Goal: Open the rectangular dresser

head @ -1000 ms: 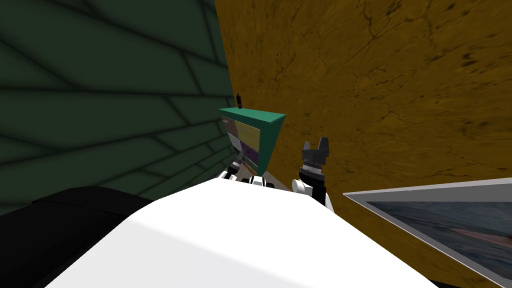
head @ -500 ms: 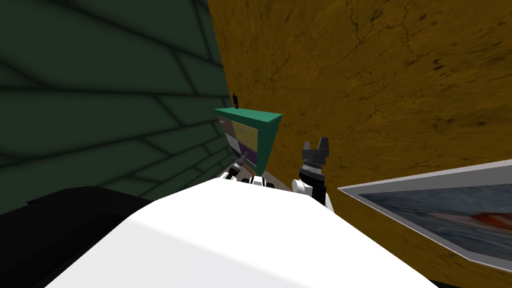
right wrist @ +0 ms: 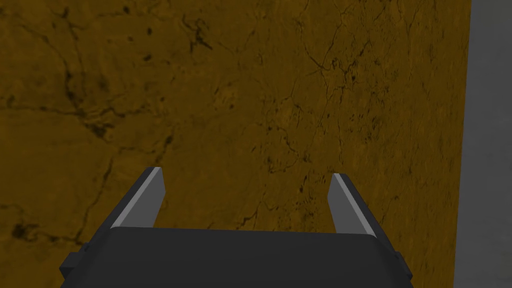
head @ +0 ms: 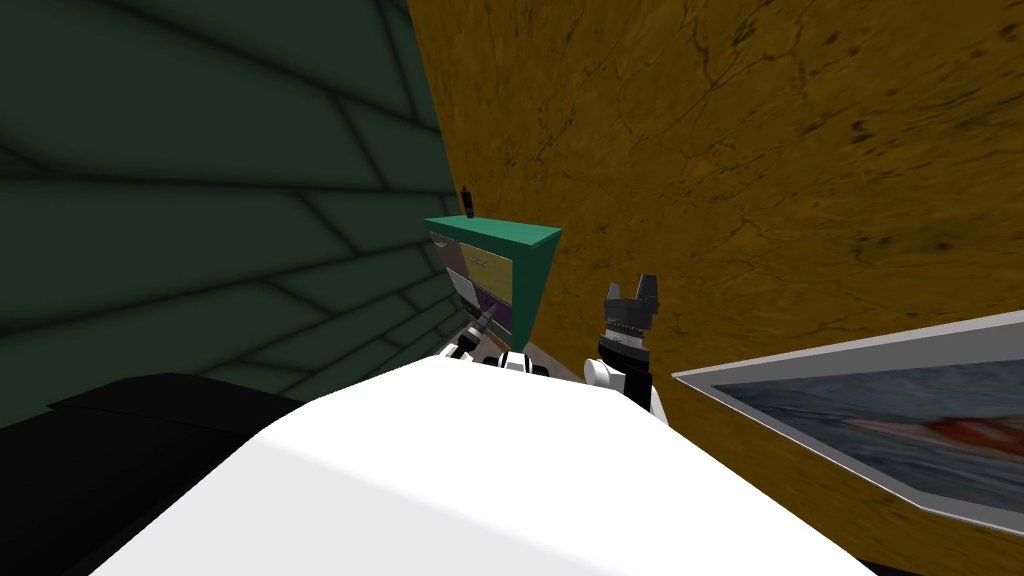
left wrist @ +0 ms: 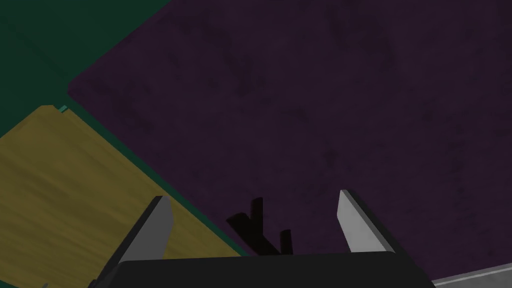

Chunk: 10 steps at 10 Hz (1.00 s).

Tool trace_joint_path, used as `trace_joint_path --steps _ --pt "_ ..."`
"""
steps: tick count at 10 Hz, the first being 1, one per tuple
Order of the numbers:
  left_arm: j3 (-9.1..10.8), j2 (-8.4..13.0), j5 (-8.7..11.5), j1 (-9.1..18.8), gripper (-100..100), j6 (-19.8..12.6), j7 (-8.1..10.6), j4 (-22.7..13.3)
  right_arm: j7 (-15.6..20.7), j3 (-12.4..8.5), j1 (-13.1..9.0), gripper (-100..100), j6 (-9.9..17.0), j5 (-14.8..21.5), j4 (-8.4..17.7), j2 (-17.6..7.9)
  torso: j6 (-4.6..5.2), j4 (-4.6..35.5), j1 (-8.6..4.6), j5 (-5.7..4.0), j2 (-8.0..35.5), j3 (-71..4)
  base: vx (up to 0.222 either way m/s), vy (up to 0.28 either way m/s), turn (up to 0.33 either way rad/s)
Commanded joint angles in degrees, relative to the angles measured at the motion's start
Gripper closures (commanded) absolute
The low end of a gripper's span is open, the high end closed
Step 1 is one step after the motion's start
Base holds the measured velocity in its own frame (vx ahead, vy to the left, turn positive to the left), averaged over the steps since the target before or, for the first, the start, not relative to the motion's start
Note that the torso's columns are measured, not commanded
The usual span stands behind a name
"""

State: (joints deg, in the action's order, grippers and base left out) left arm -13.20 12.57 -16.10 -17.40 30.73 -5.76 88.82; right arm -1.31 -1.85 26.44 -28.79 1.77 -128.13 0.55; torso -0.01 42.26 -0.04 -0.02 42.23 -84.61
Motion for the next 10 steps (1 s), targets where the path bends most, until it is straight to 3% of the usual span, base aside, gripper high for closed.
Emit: trace_joint_path --steps 1,9,10 --pt "-0.24 0.60 -0.06 -0.87 100 0.05 0.37 1.15 0.00 0.00 0.00 0 0.00 0.00 0.00 0.00 0.01 0.04 0.08 0.03 0.12 0.08 -0.095 0.042 0.026" --pt "-1.23 2.39 -0.28 -3.94 100 0.57 1.39 3.90 0.00 -0.01 -0.03 0 0.01 0.00 0.01 -0.01 -0.05 -0.03 0.27 0.10 0.17 0.15 -0.144 0.085 0.027" --pt "-1.36 2.59 -0.34 -3.86 -100 -0.34 1.71 5.34 0.00 -0.01 -0.03 0 0.01 0.00 0.01 -0.01 -0.08 -0.06 0.30 0.10 0.02 0.07 -0.078 0.048 0.002"
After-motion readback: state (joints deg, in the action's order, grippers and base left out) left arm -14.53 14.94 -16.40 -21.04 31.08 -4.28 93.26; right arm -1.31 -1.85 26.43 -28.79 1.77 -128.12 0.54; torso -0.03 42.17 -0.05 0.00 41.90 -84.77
